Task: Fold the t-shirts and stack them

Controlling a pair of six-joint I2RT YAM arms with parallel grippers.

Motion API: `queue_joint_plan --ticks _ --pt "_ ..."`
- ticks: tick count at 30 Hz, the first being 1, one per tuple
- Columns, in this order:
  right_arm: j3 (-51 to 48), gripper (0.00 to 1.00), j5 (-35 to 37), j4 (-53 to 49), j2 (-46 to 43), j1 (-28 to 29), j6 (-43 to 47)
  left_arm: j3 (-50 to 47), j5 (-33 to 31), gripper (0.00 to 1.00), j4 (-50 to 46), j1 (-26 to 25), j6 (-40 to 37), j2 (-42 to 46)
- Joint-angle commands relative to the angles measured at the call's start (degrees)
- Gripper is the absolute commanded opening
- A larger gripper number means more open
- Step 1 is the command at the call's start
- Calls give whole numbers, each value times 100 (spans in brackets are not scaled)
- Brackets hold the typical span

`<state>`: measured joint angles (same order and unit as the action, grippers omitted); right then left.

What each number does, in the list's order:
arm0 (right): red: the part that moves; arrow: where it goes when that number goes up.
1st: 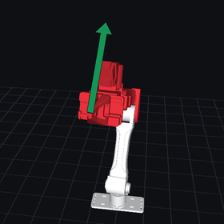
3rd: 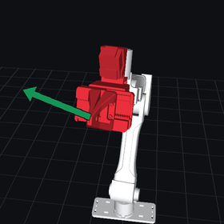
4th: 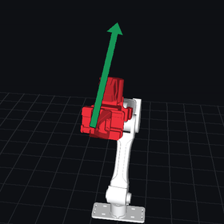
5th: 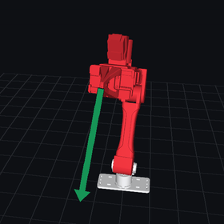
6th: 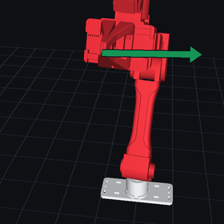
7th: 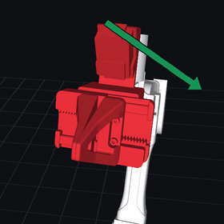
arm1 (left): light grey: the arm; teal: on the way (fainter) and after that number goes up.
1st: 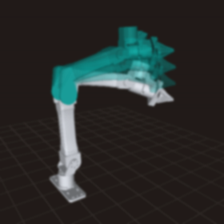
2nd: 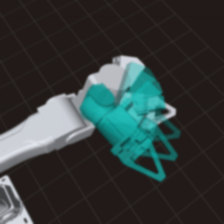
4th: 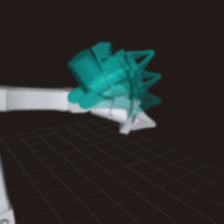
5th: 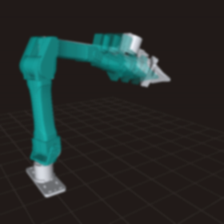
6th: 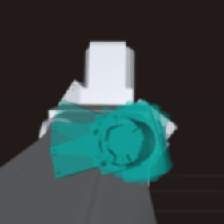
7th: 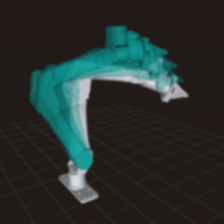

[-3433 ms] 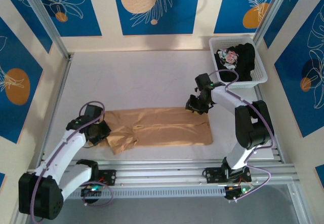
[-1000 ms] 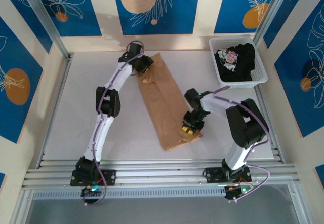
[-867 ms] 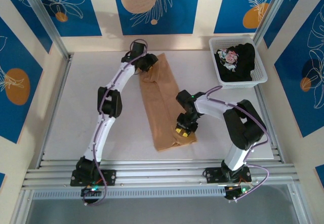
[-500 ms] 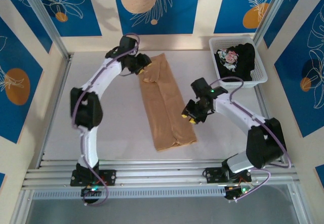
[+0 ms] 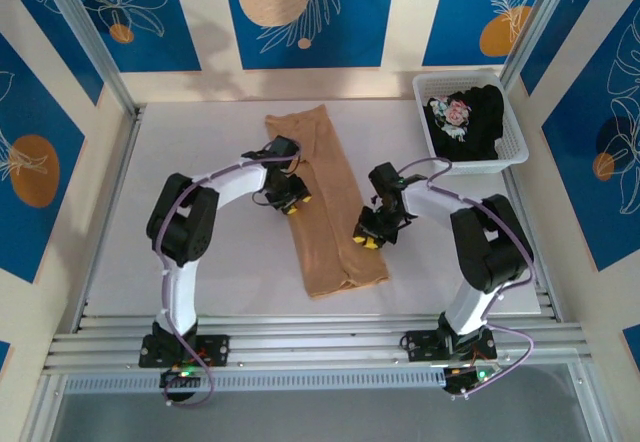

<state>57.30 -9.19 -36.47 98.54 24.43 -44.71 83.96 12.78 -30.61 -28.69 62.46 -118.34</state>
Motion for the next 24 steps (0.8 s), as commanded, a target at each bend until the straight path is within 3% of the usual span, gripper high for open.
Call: queue_joint_plan --ticks 1,5,11,14,18,24 --pt "-26 27 -413 114 315 346 -221 186 -391 38 -524 199 -239 -325" --pt "135 26 -742 334 686 760 -640 264 -457 39 -609 494 -675 -521" --pt "537 26 -289 -65 511 880 -699 640 -391 43 -768 742 -1273 -363" --pt "617 31 -19 -326 115 878 -487 546 -451 48 -985 639 -1378 235" --pt "308 43 15 -597 -666 891 -428 -586 -306 54 -1200 495 -1404 1559" --pt "-1044 49 -1121 -132 -1423 893 -1023 -3010 820 62 -1296 53 -1236 3045"
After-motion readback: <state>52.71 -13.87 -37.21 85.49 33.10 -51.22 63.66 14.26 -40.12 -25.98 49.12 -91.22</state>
